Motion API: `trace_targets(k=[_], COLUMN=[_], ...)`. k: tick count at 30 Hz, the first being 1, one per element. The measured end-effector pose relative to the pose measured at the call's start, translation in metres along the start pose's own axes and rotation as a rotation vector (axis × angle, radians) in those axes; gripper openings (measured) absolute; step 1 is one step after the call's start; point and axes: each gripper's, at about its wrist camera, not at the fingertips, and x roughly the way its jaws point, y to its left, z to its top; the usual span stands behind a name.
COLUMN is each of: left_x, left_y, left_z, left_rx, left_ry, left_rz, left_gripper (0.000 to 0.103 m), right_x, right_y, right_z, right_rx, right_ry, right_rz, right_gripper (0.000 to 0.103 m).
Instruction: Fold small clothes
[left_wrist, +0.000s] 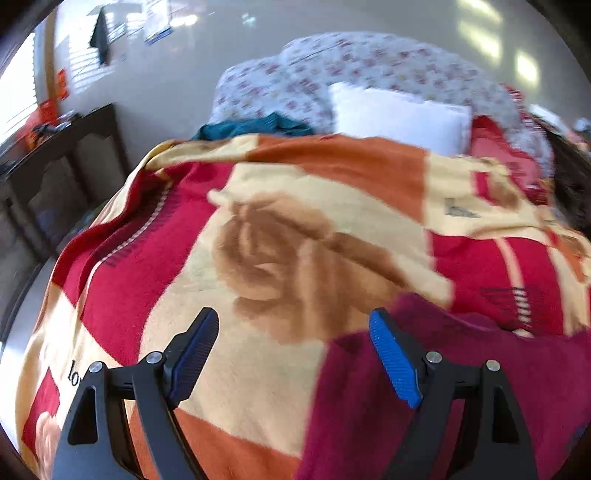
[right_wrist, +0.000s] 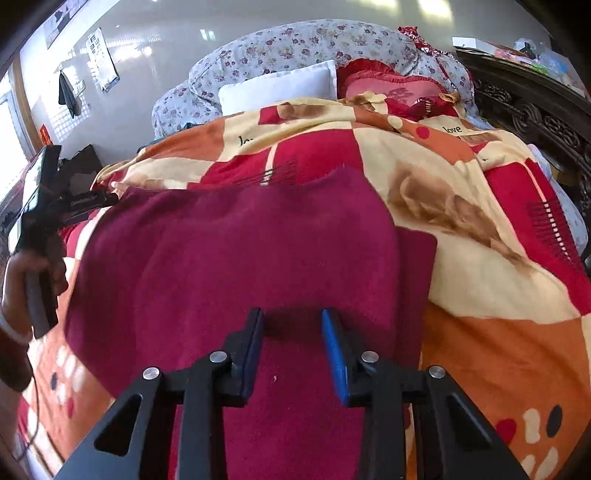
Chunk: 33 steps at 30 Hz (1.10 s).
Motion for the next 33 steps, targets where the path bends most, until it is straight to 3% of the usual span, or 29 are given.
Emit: trace_targets(k=[2,4,7,12,17,20,25,33], left_x=[0.016,0.018,0.001,-0.033,-0.066,-0.075,-0.079,-0.06], left_y=[0.005,0.015,0.025,0.025,0.025,0.026,0.034,0.047], left_z=[0.001,-0.002,-0.009,-0.021,-0.044,-0.058,-0.081,-0.11], left_rx=[-0.016,-0.054,-0.08,-0.03,0.006,0.009,-0.03,-0.068], left_ry=[0.038,0.049,0.006,-0.027,-0.047,-0.042,-0.026,-0.03], left_rz=[0.045,-0.012,-0.066,-0.096,-0.152,-0.165,-0.21,-0.229], left_gripper=[0.083,0.083,0.083,0.083,0.083,0.083,0.083,0.083], right_x=[0.001,-0.006,-0.022,-0.04,-0.011,-0.015,-0.032,-0.004], right_y=[0.002,0.005,0.012,0.019,0.009,0.012,0.037,0.101], right_z=[0.001,0.004,0.002,-0.012,-0.029,-0.026,-0.016,0.016], right_rx=[-0.003,-0.008,-0.006,-0.002,0.049,0.047,0.014,-0.097], right_ry=[-0.001,0.0,-0.013,-0.033,0.055,0.053,0.014,-0.018], right_rz=[-0.011,-0.009,0.047,0.043,0.021,0.003,0.054,0.165], right_gripper=[0.036,0.036,0.036,0.037,0.041,0.043,0.052,0.052])
